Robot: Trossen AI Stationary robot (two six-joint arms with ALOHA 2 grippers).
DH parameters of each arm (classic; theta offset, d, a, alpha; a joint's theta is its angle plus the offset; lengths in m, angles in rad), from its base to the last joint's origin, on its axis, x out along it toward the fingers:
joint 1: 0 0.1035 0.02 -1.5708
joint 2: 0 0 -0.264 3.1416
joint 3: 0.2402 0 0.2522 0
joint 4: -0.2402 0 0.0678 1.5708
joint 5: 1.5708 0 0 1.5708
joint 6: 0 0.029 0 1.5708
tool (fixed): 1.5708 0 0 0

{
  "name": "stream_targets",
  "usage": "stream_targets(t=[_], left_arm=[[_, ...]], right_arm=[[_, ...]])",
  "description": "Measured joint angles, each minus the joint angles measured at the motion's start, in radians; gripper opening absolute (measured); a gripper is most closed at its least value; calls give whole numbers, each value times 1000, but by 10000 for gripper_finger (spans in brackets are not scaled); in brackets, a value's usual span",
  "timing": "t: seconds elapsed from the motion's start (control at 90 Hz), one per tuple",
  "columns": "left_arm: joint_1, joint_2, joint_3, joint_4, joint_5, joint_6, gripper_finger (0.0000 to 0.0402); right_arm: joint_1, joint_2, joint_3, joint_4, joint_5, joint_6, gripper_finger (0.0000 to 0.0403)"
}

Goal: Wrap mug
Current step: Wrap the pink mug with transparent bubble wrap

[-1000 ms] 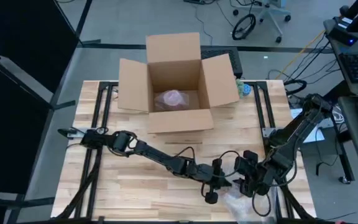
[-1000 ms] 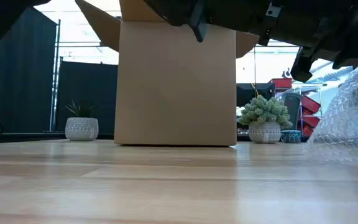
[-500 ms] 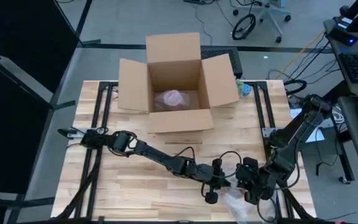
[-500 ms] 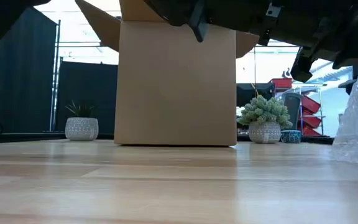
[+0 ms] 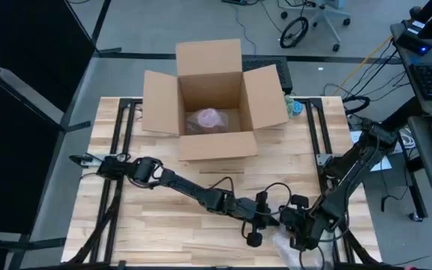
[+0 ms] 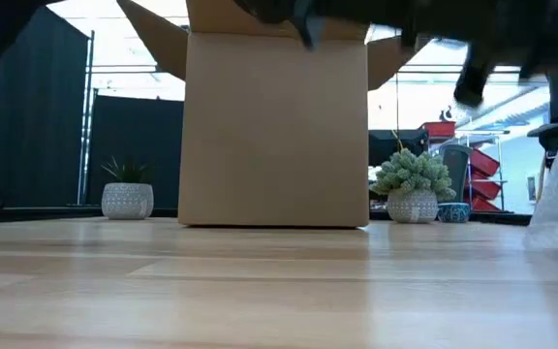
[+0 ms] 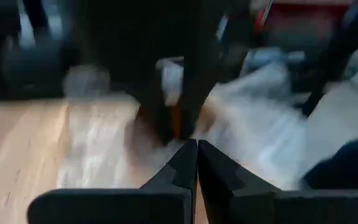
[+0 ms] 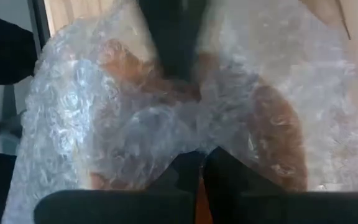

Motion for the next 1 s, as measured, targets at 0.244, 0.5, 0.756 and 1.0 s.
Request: stream_targets(t=[0.244, 0.5, 0.756, 1.0], left_arm=[[-8, 23, 0, 70, 0, 0, 0], [1, 75, 5, 105, -13, -7, 0], [3, 152, 78, 105, -17, -9, 0], [8, 156, 83, 64, -13, -7, 0]], right_arm=[[0, 0, 0, 0, 2, -4, 0], [-18, 0, -1, 3, 2, -17, 0], [-34, 0, -2, 10, -1, -16, 0], [-38, -15, -2, 21, -60, 30, 11]])
